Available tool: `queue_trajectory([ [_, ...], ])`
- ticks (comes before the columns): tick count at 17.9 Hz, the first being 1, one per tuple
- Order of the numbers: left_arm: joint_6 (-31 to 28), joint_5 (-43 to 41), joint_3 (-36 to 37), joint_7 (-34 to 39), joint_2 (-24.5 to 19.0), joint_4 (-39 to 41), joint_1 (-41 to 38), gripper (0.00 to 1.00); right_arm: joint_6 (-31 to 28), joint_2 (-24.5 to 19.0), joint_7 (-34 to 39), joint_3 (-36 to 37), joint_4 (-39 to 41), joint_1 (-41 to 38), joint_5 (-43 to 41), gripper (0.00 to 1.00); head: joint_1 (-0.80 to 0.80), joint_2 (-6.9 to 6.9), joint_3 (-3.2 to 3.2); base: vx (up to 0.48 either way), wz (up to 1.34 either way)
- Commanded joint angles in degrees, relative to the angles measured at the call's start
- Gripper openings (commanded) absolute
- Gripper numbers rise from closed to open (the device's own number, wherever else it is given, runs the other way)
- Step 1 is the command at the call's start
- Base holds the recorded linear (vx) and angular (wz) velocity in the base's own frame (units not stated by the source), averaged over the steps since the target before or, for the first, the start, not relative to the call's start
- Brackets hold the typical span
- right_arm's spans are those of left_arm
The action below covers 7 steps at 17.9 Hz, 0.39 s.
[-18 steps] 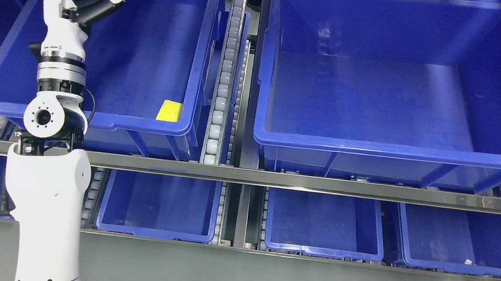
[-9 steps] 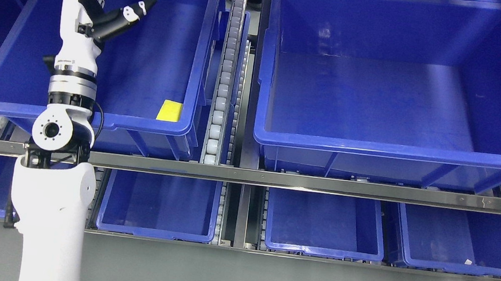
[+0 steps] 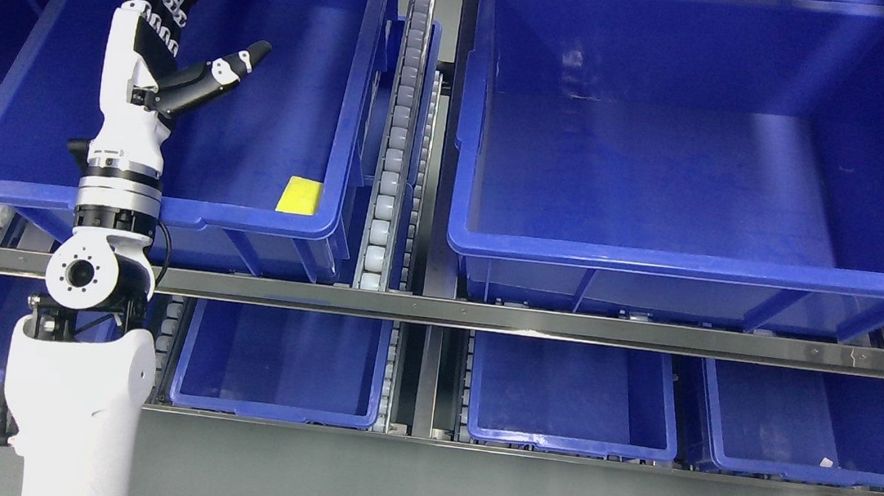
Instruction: Move yellow foam block to right shelf middle
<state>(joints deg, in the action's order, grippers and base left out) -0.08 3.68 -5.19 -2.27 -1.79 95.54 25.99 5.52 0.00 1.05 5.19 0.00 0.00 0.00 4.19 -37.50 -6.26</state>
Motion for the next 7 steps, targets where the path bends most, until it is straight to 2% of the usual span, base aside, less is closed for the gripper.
queue_trajectory([
  [1,0.0,0.01,0.09,-0.01,-0.4,2.99,-0.94,1.0,0.1,1.0,0.01,0.0,1.0,0.17,-0.09,1.0,0.0,0.0,0.0,0.0,0.0],
  [7,-0.71,0.01,0.09,-0.01,-0.31,2.99,-0.94,1.0,0.1,1.0,0.01,0.0,1.0,0.17,0.0,1.0,0.0,0.0,0.0,0.0,0.0],
])
